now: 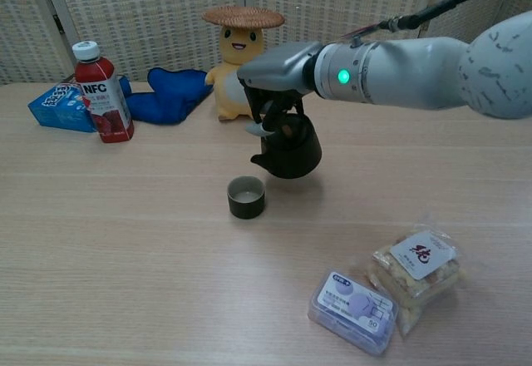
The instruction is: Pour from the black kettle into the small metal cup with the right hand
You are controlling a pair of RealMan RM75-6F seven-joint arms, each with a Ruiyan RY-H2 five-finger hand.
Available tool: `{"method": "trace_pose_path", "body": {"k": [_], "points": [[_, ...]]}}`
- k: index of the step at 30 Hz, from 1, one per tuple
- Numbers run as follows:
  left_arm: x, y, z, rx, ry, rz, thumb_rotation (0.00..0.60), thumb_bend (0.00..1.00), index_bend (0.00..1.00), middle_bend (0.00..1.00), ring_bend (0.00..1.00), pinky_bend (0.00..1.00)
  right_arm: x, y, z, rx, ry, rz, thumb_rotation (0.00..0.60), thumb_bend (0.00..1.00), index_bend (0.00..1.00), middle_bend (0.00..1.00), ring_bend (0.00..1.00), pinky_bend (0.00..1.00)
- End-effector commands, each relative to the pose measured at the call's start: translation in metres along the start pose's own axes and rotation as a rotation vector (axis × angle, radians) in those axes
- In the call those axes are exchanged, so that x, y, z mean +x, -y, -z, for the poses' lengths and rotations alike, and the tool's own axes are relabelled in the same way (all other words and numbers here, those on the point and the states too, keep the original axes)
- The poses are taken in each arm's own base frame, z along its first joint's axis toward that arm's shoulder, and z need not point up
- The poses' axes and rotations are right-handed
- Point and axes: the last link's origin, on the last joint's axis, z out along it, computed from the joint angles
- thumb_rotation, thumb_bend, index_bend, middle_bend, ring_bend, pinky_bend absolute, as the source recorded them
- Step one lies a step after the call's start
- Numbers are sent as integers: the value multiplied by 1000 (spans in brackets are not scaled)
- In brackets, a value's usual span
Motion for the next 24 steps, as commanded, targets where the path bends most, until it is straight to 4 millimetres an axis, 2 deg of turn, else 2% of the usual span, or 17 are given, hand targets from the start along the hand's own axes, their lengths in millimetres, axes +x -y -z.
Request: {"method": "trace_pose_path", "body": {"k": [1,6,24], "points": [[0,0,1,1,-1,3,600,182,129,0,59,0,1,5,-2,8,2,22,392,452,1000,1000,988,589],[-1,0,2,1,-2,7,600,183,129,0,59,0,4,11,-5,18,0,69,427,457,1000,1000,988,590],[-3,3,7,18,-4,14,600,182,128,0,59,0,9,36,-11,64,1,237,442,458,1000,1000,988,589]]}}
